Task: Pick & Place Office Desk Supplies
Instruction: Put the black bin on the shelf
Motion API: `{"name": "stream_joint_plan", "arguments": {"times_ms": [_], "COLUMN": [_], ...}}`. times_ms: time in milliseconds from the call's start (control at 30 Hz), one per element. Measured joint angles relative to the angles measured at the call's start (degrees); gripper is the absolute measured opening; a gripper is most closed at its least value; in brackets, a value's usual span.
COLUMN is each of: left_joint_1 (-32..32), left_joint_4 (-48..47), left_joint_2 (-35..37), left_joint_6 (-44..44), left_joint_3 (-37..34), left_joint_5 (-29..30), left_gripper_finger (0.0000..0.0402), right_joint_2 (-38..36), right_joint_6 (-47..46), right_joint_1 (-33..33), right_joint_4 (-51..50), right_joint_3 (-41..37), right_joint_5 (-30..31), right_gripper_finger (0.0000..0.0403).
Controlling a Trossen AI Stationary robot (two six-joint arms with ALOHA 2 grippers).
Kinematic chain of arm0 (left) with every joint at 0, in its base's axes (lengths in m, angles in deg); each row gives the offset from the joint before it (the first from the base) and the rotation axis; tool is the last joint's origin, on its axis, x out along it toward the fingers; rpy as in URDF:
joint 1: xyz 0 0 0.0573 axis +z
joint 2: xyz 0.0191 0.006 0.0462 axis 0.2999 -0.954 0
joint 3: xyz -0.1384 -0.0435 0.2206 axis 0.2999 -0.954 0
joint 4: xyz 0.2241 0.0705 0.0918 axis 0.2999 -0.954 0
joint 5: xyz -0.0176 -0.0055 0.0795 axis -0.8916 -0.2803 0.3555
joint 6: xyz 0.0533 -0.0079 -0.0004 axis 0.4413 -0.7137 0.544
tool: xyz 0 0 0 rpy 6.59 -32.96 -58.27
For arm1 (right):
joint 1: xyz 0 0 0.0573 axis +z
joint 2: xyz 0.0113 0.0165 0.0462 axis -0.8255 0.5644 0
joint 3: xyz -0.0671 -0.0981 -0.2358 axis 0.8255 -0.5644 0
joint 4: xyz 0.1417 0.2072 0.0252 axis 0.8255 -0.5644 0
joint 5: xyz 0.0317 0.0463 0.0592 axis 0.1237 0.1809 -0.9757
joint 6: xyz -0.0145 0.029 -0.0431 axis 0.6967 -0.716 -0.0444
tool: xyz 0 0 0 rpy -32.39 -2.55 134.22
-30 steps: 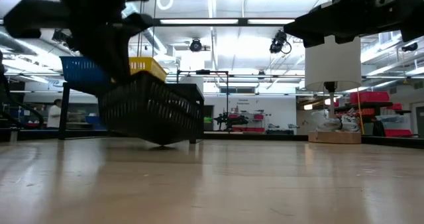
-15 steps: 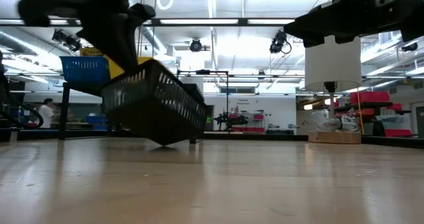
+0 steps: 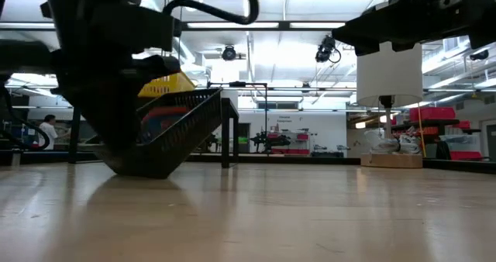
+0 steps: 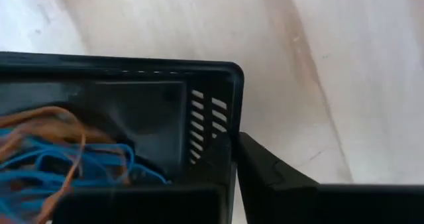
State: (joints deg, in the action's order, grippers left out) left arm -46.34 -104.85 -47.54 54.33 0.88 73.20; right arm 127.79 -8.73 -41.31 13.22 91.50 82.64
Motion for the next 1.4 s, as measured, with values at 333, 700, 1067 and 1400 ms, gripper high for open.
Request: {"name": "stream_joint_plan", "arguments": {"times_ms": [333, 700, 1067, 1400], "left_joint_1": [0.1, 2.0, 2.6, 0.5], "left_joint_4": [-1.7, -4.4, -3.3, -1.1], "left_joint_2": [0.4, 0.4, 0.4, 0.4], "left_joint_6": [-2.5, -4.9, -5.2, -6.7], "left_joint_3": [-0.1, -0.6, -0.6, -0.6], "left_joint_5": [-5.1, -4.8, -0.8, 8.8], "left_gripper_finger": [0.0110, 0.0201, 0.0077, 0.0006], "right_joint_2": [0.0, 0.0, 0.0, 0.0], "right_joint_6": [0.2, 0.2, 0.2, 0.2], "right_joint_1": [0.0, 0.0, 0.0, 0.0], "right_joint_4": [0.2, 0.2, 0.2, 0.2], "right_joint_3": [0.0, 0.0, 0.0, 0.0], "right_joint_5": [0.1, 0.1, 0.1, 0.1], "right_gripper_finger": [0.0153, 0.0153, 0.0153, 0.0153]}}
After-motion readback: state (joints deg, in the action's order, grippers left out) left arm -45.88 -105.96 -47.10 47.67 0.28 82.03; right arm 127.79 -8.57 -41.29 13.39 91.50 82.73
